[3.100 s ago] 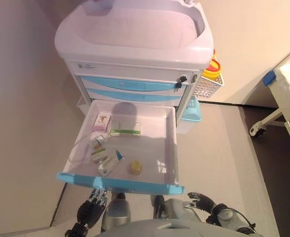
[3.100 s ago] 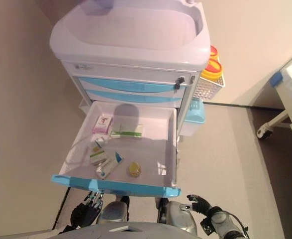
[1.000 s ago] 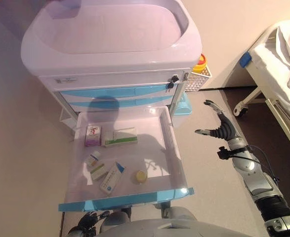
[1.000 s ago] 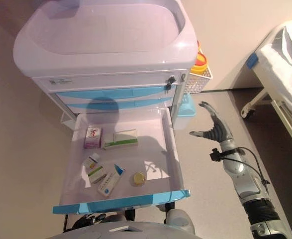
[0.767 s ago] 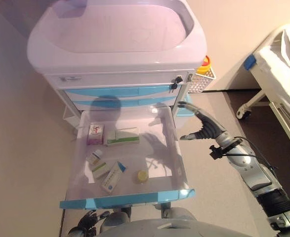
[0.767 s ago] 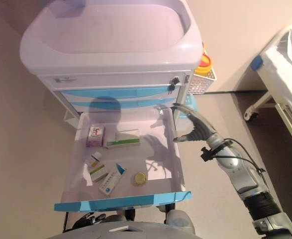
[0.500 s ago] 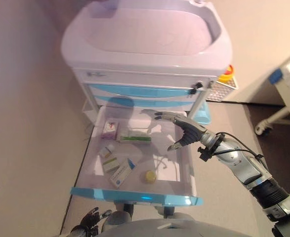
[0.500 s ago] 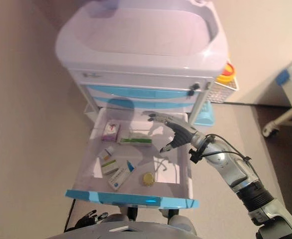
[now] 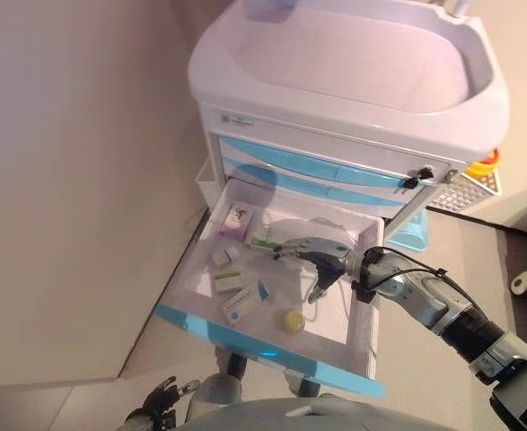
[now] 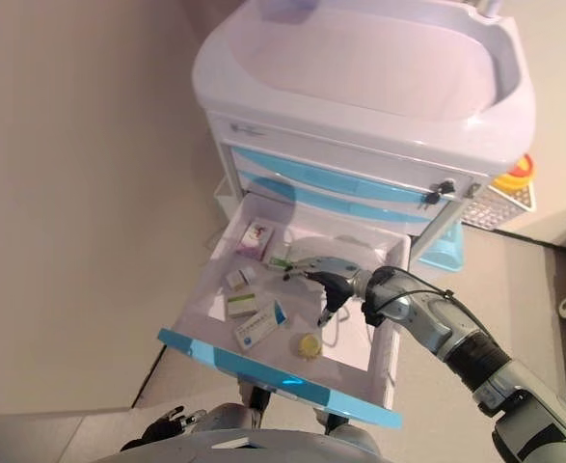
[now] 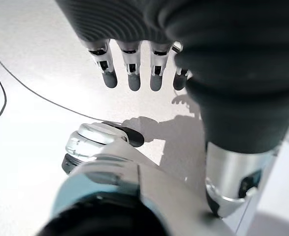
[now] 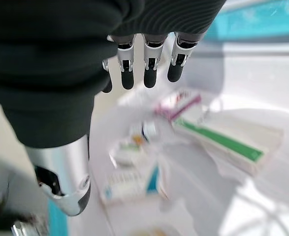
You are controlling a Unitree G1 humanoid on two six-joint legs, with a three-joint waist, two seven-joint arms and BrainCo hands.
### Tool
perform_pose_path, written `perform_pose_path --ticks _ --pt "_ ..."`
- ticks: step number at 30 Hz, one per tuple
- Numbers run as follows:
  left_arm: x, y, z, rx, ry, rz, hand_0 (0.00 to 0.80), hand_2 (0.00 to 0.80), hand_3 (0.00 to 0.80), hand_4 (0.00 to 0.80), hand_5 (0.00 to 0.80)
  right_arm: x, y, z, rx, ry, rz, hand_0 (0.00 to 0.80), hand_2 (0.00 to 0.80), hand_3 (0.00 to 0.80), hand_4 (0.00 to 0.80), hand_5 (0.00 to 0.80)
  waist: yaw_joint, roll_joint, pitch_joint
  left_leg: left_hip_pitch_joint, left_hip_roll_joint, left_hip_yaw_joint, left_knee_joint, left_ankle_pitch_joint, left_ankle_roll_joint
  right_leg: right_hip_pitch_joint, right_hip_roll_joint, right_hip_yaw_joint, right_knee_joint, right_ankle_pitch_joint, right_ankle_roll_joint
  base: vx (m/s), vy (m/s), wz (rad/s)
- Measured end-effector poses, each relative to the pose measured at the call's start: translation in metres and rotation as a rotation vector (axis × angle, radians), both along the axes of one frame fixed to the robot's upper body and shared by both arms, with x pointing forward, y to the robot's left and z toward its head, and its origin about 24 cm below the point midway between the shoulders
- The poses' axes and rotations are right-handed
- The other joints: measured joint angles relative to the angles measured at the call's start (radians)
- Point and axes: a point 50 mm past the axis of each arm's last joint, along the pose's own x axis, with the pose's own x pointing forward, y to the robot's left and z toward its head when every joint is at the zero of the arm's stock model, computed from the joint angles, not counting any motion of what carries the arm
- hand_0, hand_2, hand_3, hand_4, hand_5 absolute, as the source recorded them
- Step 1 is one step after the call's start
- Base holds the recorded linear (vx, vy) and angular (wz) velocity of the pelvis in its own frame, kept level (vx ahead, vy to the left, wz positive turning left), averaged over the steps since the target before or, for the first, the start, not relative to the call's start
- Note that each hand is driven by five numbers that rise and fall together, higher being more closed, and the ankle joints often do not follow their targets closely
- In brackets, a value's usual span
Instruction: Open the drawer and pick up the medicine
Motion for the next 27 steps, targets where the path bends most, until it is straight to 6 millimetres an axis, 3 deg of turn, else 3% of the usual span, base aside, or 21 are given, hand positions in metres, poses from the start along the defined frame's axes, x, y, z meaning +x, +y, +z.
perform_pose_path --ticks 9,15,21,27 --pt "-0.002 0.014 0.004 0.029 0.007 -0.010 0.000 0.000 0.000 0.000 0.000 0.006 -0.014 -0.005 -0.103 -0.026 0.001 0.000 0.000 0.000 0.000 0.000 0.012 -0.038 0.004 -0.001 0.000 -0.021 0.000 0.000 -0.012 0.011 0.002 -0.023 0.000 -0.009 -0.002 0.014 -0.040 0.09" --pt "0.000 0.014 0.004 0.027 0.001 -0.021 0.000 0.000 0.000 0.000 0.000 0.004 -0.018 -0.007 -0.132 -0.046 0.037 0.000 0.000 0.000 0.000 0.000 0.013 -0.041 0.003 -0.002 0.000 -0.022 0.000 0.000 -0.012 0.011 0.002 -0.025 0.000 -0.009 -0.003 0.000 0.000 0.00" --pt "0.005 0.013 0.005 0.023 -0.017 -0.033 0.000 0.000 0.000 0.000 0.000 0.003 -0.030 -0.021 -0.163 -0.015 0.012 0.000 0.000 0.000 0.000 0.000 0.015 -0.039 0.003 -0.005 0.000 -0.027 0.000 0.000 -0.012 0.011 0.002 -0.030 0.000 -0.009 -0.003 -0.003 0.000 0.01" --pt "0.008 0.011 0.006 0.014 -0.024 -0.073 0.000 0.000 0.000 0.000 0.000 -0.012 -0.039 -0.047 -0.183 0.028 -0.007 0.000 0.000 0.000 0.000 0.000 0.030 -0.024 0.004 -0.007 -0.001 -0.032 0.000 0.000 -0.012 0.011 0.002 -0.034 0.000 -0.009 -0.003 -0.003 0.000 0.01"
